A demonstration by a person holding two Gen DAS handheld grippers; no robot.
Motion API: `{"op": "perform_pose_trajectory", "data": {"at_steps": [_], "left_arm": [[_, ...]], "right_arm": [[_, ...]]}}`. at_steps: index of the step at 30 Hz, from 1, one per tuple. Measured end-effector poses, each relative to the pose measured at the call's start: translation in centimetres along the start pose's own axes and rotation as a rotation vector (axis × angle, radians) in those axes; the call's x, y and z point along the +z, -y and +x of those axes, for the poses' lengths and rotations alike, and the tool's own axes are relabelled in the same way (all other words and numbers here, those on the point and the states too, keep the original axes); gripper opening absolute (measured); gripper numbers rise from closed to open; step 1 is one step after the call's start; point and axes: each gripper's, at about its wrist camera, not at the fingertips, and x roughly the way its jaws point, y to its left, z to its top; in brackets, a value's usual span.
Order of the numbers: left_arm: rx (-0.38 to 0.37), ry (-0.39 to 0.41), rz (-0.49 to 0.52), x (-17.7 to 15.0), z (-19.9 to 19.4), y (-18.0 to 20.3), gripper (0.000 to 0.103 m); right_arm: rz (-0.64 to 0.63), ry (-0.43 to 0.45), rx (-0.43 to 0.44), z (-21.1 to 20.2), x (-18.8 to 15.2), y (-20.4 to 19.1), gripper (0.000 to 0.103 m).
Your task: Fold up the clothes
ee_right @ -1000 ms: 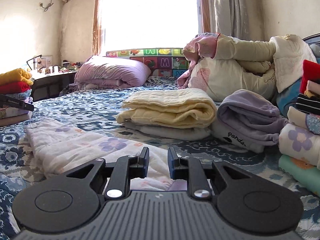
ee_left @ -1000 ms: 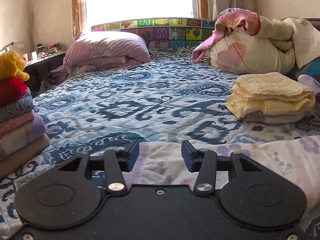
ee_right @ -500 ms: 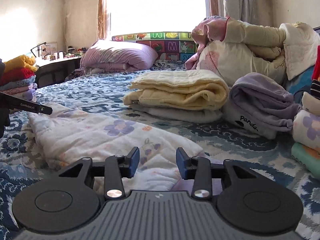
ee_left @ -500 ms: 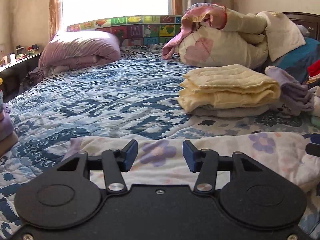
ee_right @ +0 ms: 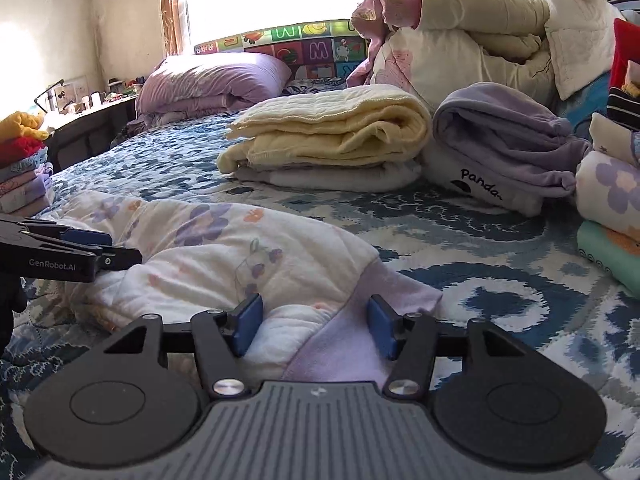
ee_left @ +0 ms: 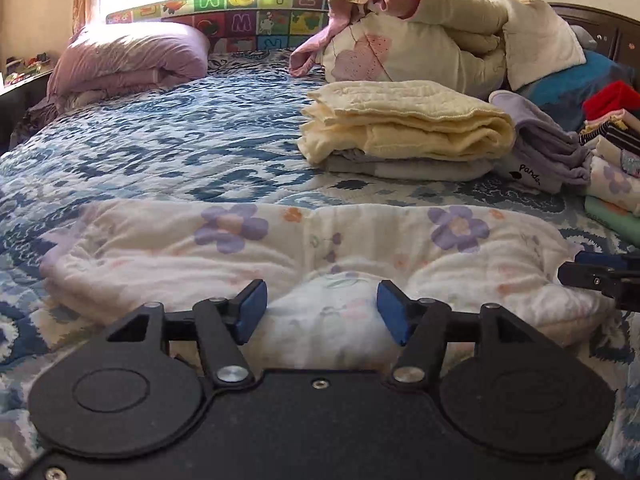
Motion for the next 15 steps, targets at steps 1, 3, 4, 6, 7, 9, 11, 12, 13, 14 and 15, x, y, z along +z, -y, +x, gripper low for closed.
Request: {"op": "perform_pose_trajectory", "data": {"at_steps": [1,3,4,6,7,9,11,12,13,14,15], "left_arm": [[-0.002,0.004,-0.055,-0.4,-1.0,-1.3,0.062],[0.024,0.000,-0.181,-1.2,-2.5,-4.1,0.063],[0.028,-0.002,-0.240,-1.6,-2.9,-5.4,0.063],[0.030,-0.007,-0.375,-2.5,-3.7,-8.4,0.063],[0.019,0.002,-0.442,-2.9,-3.9,-9.7,0.063],[-0.022,0.032,-0.590,-3.5,-4.3,-12.3,0.065],[-0.056,0.056,-0.709,-3.5,-4.3,-14.0,0.065],[-0.072,0.061,-0.751,-3.5,-3.9,-14.5,0.066],[-0.088,0.062,-0.793,-3.5,-3.3,-15.0,0.066],[-0.104,0.064,-0.836,-3.5,-2.8,-15.5,0.066],[-0.121,0.065,-0.878,-3.6,-2.2,-16.0,0.066]], "right_arm": [[0.031,0.009,0.017,-0.5,0.0,0.5,0.058],[0.095,0.025,0.032,-1.3,0.0,1.6,0.059],[0.124,0.027,0.025,-1.6,-0.1,2.1,0.059],[0.182,0.031,0.010,-2.2,-0.3,3.1,0.059],[0.207,0.031,0.010,-2.4,-0.5,3.5,0.060],[0.253,0.032,0.018,-2.6,-0.8,4.1,0.060],[0.277,0.034,0.023,-2.8,-0.9,4.4,0.061],[0.290,0.033,0.025,-2.7,-1.0,4.5,0.063],[0.301,0.029,0.028,-2.6,-1.0,4.7,0.066],[0.314,0.022,0.032,-2.4,-1.1,4.9,0.068],[0.327,0.011,0.034,-2.1,-1.1,5.0,0.068]]}}
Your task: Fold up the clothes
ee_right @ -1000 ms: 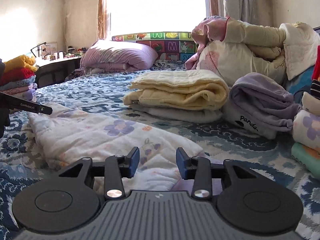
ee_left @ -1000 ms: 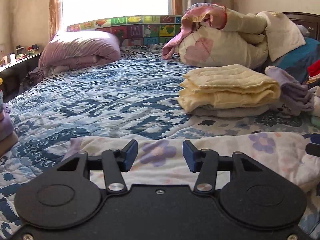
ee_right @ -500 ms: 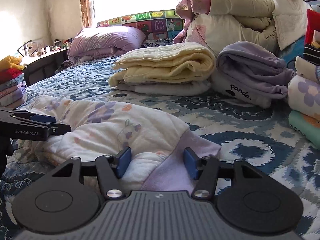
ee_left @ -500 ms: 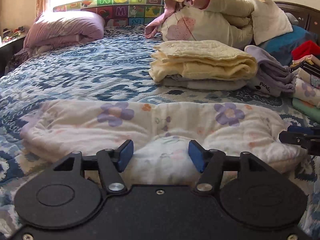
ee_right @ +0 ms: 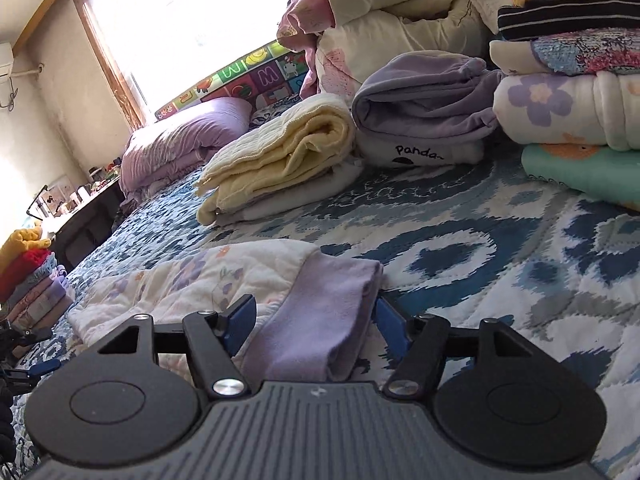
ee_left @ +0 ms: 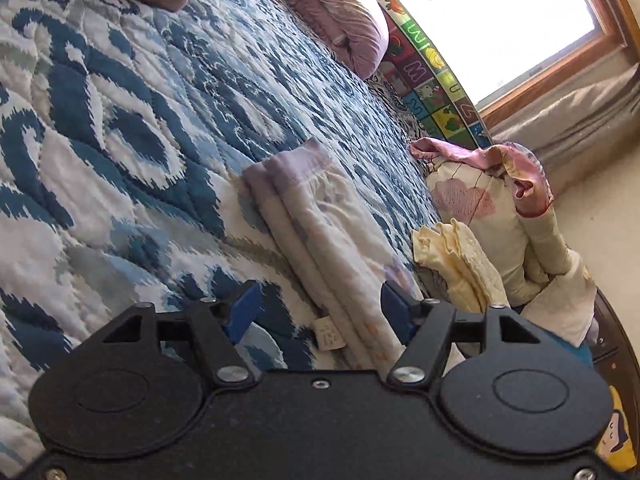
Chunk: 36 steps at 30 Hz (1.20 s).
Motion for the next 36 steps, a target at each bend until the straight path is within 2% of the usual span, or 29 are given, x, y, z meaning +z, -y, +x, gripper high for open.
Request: {"op": "perform_pose_trajectory", "data": {"at_steps": [8,10,11,12,13,15,16,18,21,22,24,25,27,31,34,36], "left_arm": [[-0.065,0.072,-0.136,1.9,3.6,-0.8,0.064],[-0.027,0.084,-0.123,2.3,4.4,-0.6,0.055],[-0.003,0.087,-0.112,2.4,4.6,-0.5,0.039],[0.017,0.092,-0.106,2.3,4.8,-0.5,0.028],[0.023,0.100,-0.104,2.2,4.6,-0.6,0.021],[0.026,0.115,-0.094,2.0,3.7,-0.4,0.017],[0.020,0.125,-0.081,1.9,2.5,0.0,0.016],[-0.006,0.158,-0.063,1.7,-0.6,0.8,0.016],[0.034,0.220,-0.056,1.9,-3.7,-0.9,0.016],[0.055,0.211,-0.066,2.0,-3.7,-2.0,0.017],[0.084,0.135,-0.131,2.0,-2.8,-4.6,0.023],[0.063,0.129,-0.143,2.0,-2.7,-5.2,0.024],[0.053,0.159,-0.117,2.0,-3.1,-4.4,0.024],[0.071,0.213,0.014,2.0,-3.9,-0.6,0.017],[0.067,0.274,0.204,1.3,-5.4,4.4,0.017],[0.057,0.308,0.344,0.2,-6.1,8.2,0.017]], "right_arm": [[0.044,-0.036,0.008,1.6,-0.1,0.7,0.070],[0.032,-0.039,0.009,1.9,-0.1,0.5,0.070],[0.028,-0.040,0.009,2.0,-0.1,0.5,0.070],[0.021,-0.042,0.009,2.2,-0.1,0.4,0.070],[0.014,-0.044,0.009,2.3,-0.1,0.4,0.070],[0.006,-0.048,0.011,2.5,0.0,0.3,0.064],[0.005,-0.053,0.020,2.6,0.0,0.2,0.060],[0.010,-0.067,0.066,2.6,0.1,0.2,0.039],[0.017,-0.077,0.120,2.4,0.2,-0.3,0.038],[0.018,-0.093,0.142,2.5,0.1,-0.5,0.038],[0.008,-0.118,0.161,2.8,-0.2,-1.1,0.051],[-0.023,-0.117,0.153,2.9,-0.4,-1.7,0.052],[-0.060,-0.095,0.136,2.6,-0.4,-2.4,0.053],[0.001,-0.069,0.133,2.2,-0.1,-1.7,0.053],[0.050,-0.070,0.143,2.3,0.0,-0.7,0.053],[0.033,-0.092,0.128,2.6,-0.2,-0.7,0.053]]}}
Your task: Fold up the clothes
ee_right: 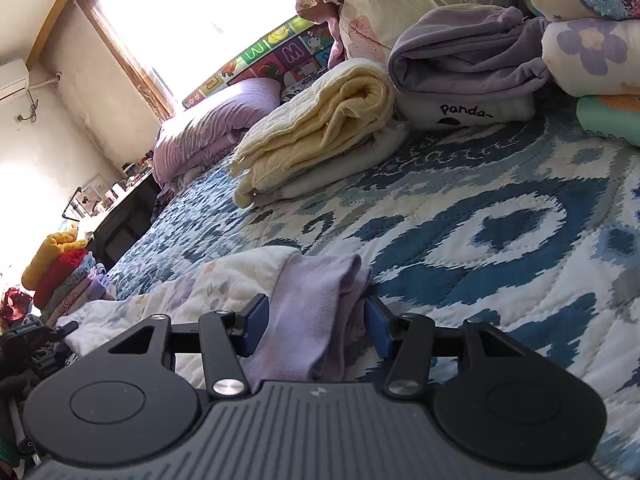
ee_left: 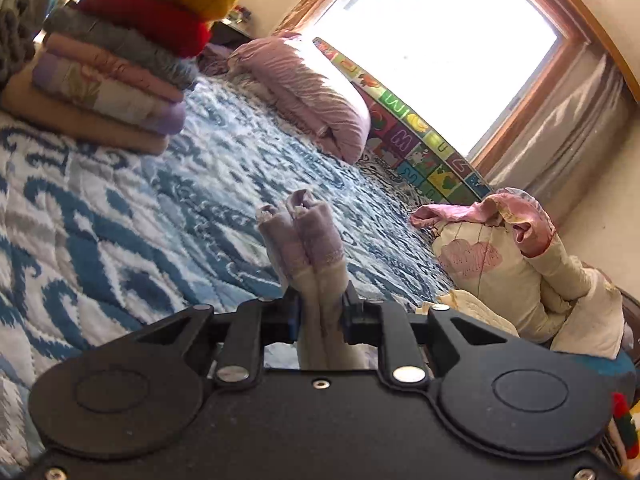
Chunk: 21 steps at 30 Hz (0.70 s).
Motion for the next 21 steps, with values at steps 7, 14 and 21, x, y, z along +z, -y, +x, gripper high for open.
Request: {"op": "perform_pose_trajectory", "data": {"at_steps": [7,14,21], "left_arm": [[-0.081,0.087,0.423,-3.2,-1.8,12.3,0.017],[-0.152,0.085,0.760,-11.2,-1.4,19.8,0.017],[-0.155,0.061,0.954,-18.2,-0.4,23.0,0.016]], "right_arm": [[0.008,-0.010,0.013,-0.2,-0.1,0.3,0.049],[0.070,0.022,0.044,-1.6,0.4,1.9,0.049],[0.133,0.053,0.059,-3.2,0.9,4.1,0.050]]}}
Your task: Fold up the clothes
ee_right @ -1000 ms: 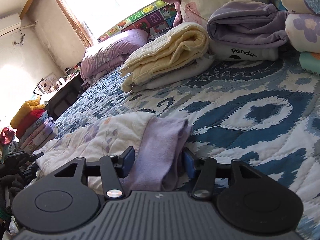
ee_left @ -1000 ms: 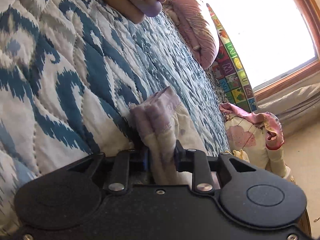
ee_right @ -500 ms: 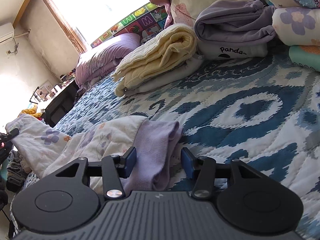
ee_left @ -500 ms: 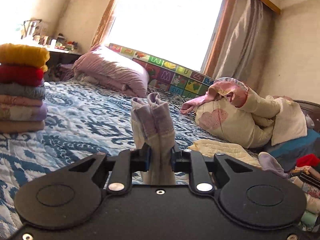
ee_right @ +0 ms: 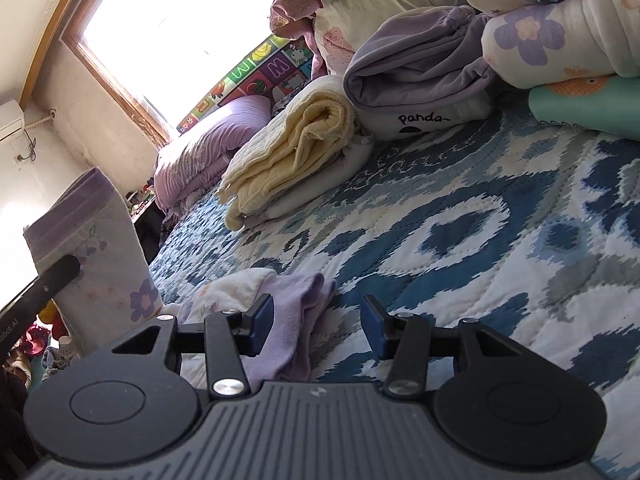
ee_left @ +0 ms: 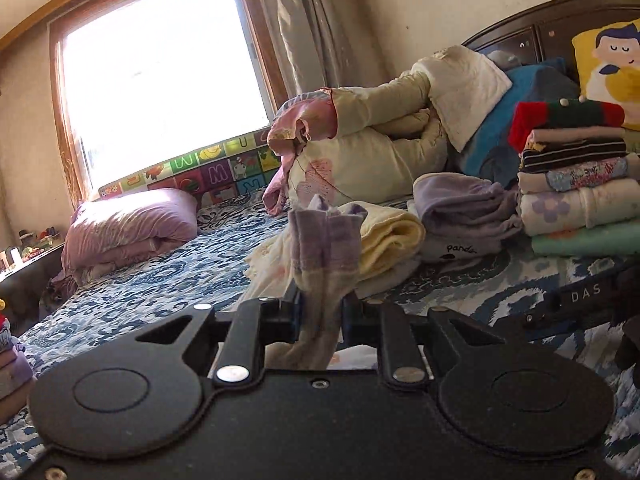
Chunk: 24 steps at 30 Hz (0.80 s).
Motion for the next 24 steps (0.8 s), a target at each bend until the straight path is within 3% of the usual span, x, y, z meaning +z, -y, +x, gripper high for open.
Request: {"op": "perform_pose_trajectory", "data": {"at_steps": [14,17,20,24], "left_arm": [[-0.018,-0.107,0.332,-4.1,2.2,8.8,0.016],[-0.032,-0.130,0.338,-4.4,2.5,9.5,0.019],[-0.091,-0.141,0.317,-4.2,2.2,9.8,0.040],[-0.196,-0.136,0.258,-3.4,0.2,9.2,0.046]], "right_arm": [[0.053,0.055,0.021,-2.1,1.0,2.0,0.054],[0.057,0.064,0.023,-2.4,1.1,2.2,0.054],[0.059,0.082,0.019,-2.9,1.3,2.3,0.055],[0.061,0.128,0.027,-3.8,1.6,2.4,0.055]]}}
